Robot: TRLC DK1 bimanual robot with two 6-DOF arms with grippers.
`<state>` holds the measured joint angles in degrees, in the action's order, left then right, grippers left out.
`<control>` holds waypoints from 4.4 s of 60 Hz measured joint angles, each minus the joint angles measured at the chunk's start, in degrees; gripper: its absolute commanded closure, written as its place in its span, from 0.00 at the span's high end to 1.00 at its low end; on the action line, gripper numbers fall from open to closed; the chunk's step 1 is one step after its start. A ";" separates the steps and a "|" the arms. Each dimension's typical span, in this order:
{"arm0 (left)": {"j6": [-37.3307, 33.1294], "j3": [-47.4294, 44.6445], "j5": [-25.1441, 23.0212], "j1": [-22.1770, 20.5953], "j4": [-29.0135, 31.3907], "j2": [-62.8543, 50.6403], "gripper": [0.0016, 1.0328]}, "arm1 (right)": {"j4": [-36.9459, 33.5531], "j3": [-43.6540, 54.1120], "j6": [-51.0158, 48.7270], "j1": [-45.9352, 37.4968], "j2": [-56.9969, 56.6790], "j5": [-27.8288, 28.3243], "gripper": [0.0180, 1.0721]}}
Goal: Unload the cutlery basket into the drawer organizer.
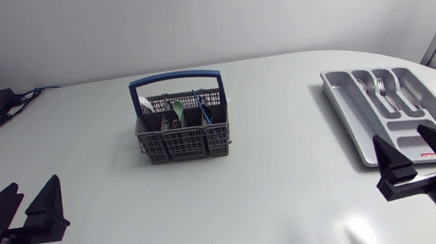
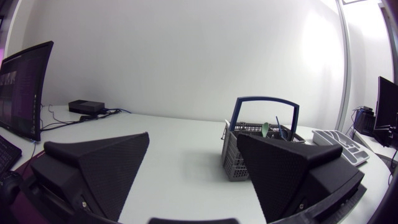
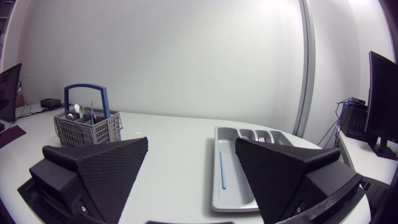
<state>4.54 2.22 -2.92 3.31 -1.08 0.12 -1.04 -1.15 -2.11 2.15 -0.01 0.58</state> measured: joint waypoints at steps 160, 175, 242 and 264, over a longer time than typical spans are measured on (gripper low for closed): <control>-9.57 43.30 -2.86 -12.79 9.75 -69.51 0.90 | -2.05 -76.87 -8.61 24.48 111.19 3.98 0.12; -9.77 42.18 -2.84 -14.78 10.03 -68.50 0.90 | -2.36 -63.84 -9.14 22.56 100.56 5.31 0.12; -19.82 35.10 -2.86 -24.41 11.93 -68.48 0.74 | -3.82 -37.09 -8.66 18.64 73.94 1.11 0.17; -20.26 35.41 -3.02 -24.83 8.24 -74.40 0.75 | -3.96 -39.19 -8.17 27.71 79.30 0.63 0.17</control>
<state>-15.73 37.63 -5.93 -21.52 7.16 -74.28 -4.99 -40.34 -10.28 29.87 79.29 1.21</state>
